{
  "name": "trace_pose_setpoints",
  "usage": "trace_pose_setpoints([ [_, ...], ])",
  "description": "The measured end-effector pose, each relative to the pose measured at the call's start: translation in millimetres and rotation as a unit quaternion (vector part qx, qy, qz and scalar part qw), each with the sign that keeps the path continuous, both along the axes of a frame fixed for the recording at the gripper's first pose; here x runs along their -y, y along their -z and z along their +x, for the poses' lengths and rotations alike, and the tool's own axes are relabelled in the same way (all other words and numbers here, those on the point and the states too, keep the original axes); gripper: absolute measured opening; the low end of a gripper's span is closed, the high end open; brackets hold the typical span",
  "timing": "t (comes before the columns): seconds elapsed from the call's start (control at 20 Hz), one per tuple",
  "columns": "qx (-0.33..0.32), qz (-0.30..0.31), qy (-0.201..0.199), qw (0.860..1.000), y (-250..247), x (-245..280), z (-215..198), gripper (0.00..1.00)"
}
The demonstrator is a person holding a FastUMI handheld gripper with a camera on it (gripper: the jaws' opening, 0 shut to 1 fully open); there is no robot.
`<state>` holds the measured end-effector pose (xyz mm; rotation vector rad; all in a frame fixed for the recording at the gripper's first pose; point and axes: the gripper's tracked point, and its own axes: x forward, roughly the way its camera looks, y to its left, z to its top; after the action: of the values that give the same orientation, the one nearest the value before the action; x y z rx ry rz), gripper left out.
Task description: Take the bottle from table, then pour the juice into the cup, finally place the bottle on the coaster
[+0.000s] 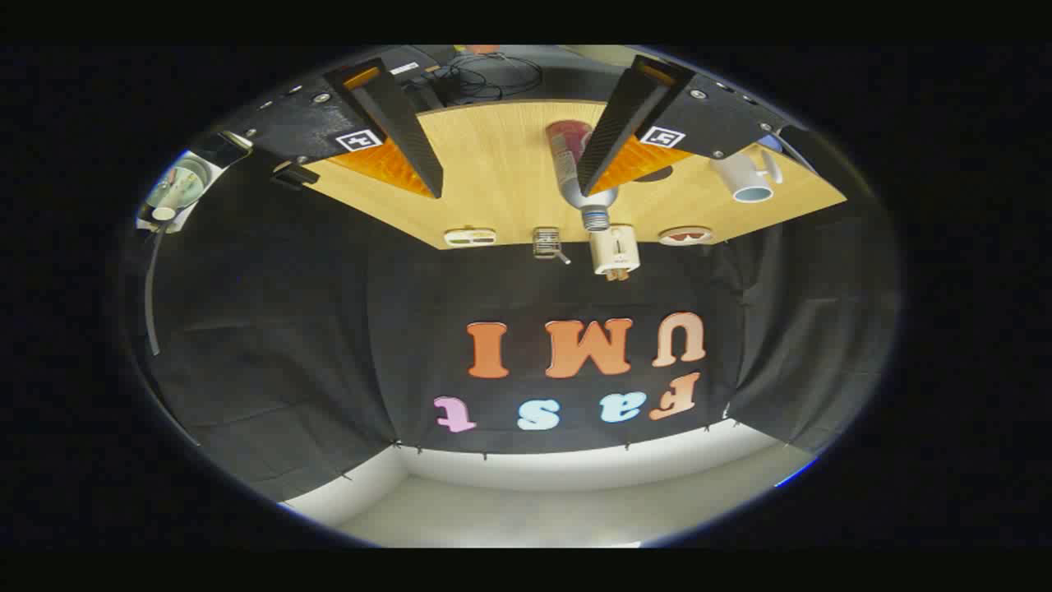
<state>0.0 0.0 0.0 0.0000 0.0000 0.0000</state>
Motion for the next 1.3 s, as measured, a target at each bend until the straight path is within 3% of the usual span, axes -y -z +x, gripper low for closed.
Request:
trace_pose_setpoints([
  [0.7,-0.016,-0.016,-0.045,0.999,15,-41,39,0.98],
  [0.85,-0.014,0.005,-0.054,0.998,19,-49,37,0.98],
  [1.3,0.007,-0.014,-0.047,0.999,24,-52,47,0.98],
])
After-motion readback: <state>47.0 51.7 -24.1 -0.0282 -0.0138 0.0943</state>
